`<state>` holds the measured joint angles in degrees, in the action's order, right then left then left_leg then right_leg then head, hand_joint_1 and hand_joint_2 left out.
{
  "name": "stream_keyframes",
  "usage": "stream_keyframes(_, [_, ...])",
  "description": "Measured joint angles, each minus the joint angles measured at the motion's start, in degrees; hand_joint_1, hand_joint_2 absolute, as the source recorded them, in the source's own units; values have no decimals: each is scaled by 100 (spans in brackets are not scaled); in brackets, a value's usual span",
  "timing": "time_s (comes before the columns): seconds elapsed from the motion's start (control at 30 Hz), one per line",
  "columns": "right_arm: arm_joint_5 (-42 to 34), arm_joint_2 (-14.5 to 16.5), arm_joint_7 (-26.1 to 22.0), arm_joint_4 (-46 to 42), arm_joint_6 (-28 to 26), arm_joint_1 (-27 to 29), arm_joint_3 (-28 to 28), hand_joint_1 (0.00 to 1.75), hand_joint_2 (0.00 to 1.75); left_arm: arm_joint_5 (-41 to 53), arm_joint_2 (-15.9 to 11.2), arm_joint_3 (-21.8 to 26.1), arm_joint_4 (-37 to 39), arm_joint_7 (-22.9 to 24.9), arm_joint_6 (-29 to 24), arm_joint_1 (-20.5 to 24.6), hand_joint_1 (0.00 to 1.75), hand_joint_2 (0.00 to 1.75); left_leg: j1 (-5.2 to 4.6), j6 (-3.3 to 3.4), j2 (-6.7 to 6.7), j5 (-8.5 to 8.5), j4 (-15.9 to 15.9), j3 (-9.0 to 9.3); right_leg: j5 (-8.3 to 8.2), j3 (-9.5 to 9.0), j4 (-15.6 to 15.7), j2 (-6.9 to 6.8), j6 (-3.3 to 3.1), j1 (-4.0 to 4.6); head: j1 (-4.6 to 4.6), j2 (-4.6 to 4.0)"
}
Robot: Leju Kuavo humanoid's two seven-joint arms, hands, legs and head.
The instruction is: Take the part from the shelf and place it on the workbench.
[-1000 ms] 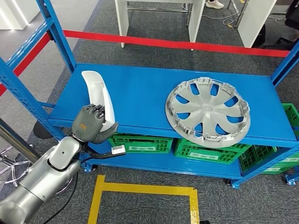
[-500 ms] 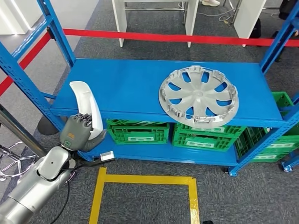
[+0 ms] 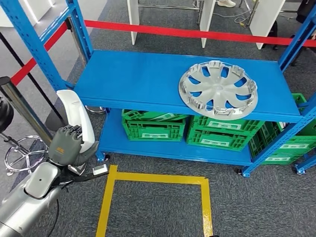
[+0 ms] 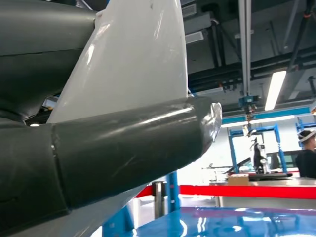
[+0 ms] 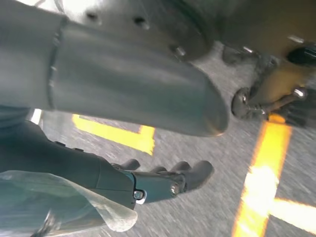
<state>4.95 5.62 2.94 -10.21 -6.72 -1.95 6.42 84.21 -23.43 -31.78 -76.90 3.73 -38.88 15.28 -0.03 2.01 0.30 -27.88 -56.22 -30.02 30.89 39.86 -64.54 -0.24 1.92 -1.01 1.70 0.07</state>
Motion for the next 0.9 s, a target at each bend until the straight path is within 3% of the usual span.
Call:
stream_keyframes(0.03, [-8, 15, 1, 0, -2, 3, 0, 0, 0, 10, -14, 37, -14, -9, -22, -38, 175, 0, -16, 21, 0, 76, -6, -97, 274, 82, -385, 5, -1, 2, -12, 0])
stream_keyframes(0.07, [-14, 30, -1, 0, -5, 2, -1, 0, 0, 20, -26, 72, -22, -27, -39, -76, 175, 0, -34, 27, 0, 150, -15, -199, 417, 123, -734, 6, -4, 4, -15, 0])
stream_keyframes(0.1, [-19, 42, -2, 0, -5, -3, -2, 0, 0, 31, -35, 107, -28, -54, -50, -109, 175, 0, -51, 28, 0, 221, -28, -305, 405, 94, -958, 7, -12, 8, -14, 0])
stream_keyframes(0.13, [-21, 46, -4, 0, -7, -6, -4, 0, 0, 40, -41, 143, -37, -87, -58, -137, 175, 0, -62, 25, 1, 287, -47, -411, 272, -20, -1000, 7, -27, 18, -13, 0])
stream_keyframes(0.2, [-21, 50, -11, -1, -8, -13, -9, 0, 0, 58, -45, 217, -64, -148, -65, -177, 175, 0, -70, 3, -3, 409, -94, -593, -14, -545, -497, 9, -77, 51, -14, 1])
stream_keyframes(0.27, [-21, 55, -26, -4, -9, -41, -12, 0, 0, 76, -53, 293, -102, -183, -73, -203, 175, 0, -77, -43, -6, 512, -146, -711, 76, -1222, 398, 12, -122, 86, -11, 1])
stream_keyframes(0.3, [-21, 62, -32, -6, -10, -58, -13, 0, 0, 82, -57, 323, -118, -194, -79, -209, 175, 0, -76, -70, -4, 565, -158, -741, 179, -1415, 714, 16, -139, 102, -8, 1])
stream_keyframes(0.33, [-22, 68, -38, -7, -10, -71, -15, 0, 0, 86, -60, 344, -131, -199, -86, -211, 175, 0, -71, -99, 0, 621, -156, -760, 239, -1494, 883, 18, -154, 117, -8, 1])
stream_keyframes(0.4, [-25, 84, -49, -5, -10, -75, -24, 0, 0, 92, -62, 370, -141, -211, -93, -213, 175, 0, -53, -159, -3, 664, -158, -788, 166, -1409, 924, 3, -209, 118, -9, 1])
stream_keyframes(0.43, [-26, 91, -57, -4, -11, -73, -33, 0, 0, 98, -65, 386, -144, -220, -95, -218, 175, 0, -43, -193, -8, 531, -238, -819, 102, -1359, 928, -12, -250, 112, -1, 1])
stream_keyframes(0.53, [-30, 104, -82, -2, -11, -75, -61, 0, 0, 122, -75, 442, -147, -249, -96, -209, 175, 0, 2, -297, -16, -362, -1081, -978, -117, -1169, 925, -41, -329, 105, 36, 1])
stream_keyframes(0.57, [-30, 106, -86, -2, -10, -77, -64, 0, 0, 129, -77, 451, -147, -259, -96, -198, 175, 0, 18, -323, -16, -549, -1440, -1010, -190, -1088, 911, -44, -331, 108, 41, 1])
stream_keyframes(0.6, [-30, 107, -87, -2, -11, -78, -67, 0, 0, 135, -77, 459, -147, -270, -96, -186, 175, 0, 34, -344, -17, -582, -1697, -997, -260, -992, 888, -46, -329, 110, 39, 0])
stream_keyframes(0.63, [-30, 107, -87, -2, -11, -78, -69, 0, 0, 142, -77, 465, -147, -280, -96, -173, 175, 0, 51, -359, -16, -485, -1786, -915, -322, -878, 853, -47, -321, 110, 41, 0])
stream_keyframes(0.7, [-30, 108, -86, -2, -13, -78, -79, 0, 0, 147, -77, 490, -151, -291, -96, -139, 175, 0, 86, -375, -17, -167, -1379, -498, -412, -663, 752, -46, -290, 103, 41, 0])
stream_keyframes(0.77, [-31, 111, -87, -2, -13, -80, -90, 0, 0, 149, -76, 517, -166, -292, -96, -93, 175, 0, 90, -356, -28, -156, -599, 35, -475, -508, 652, -38, -234, 111, 38, 0])
stream_keyframes(0.8, [-31, 114, -88, -2, -13, -84, -95, 0, 0, 149, -77, 527, -179, -295, -97, -71, 175, 0, 77, -330, -36, -225, -322, 189, -516, -454, 622, -34, -201, 113, 37, 0])
stream_keyframes(0.83, [-32, 119, -88, -2, -13, -86, -101, 0, 0, 150, -77, 536, -189, -297, -98, -53, 175, 0, 52, -291, -43, -285, -175, 244, -567, -408, 607, -31, -164, 108, 32, 0])
stream_keyframes(0.9, [-33, 126, -89, 1, -14, -76, -109, 0, 0, 152, -77, 546, -200, -302, -99, -31, 175, 0, 28, -185, -36, -220, -110, 157, -630, -324, 594, -19, -86, 80, 36, 0])
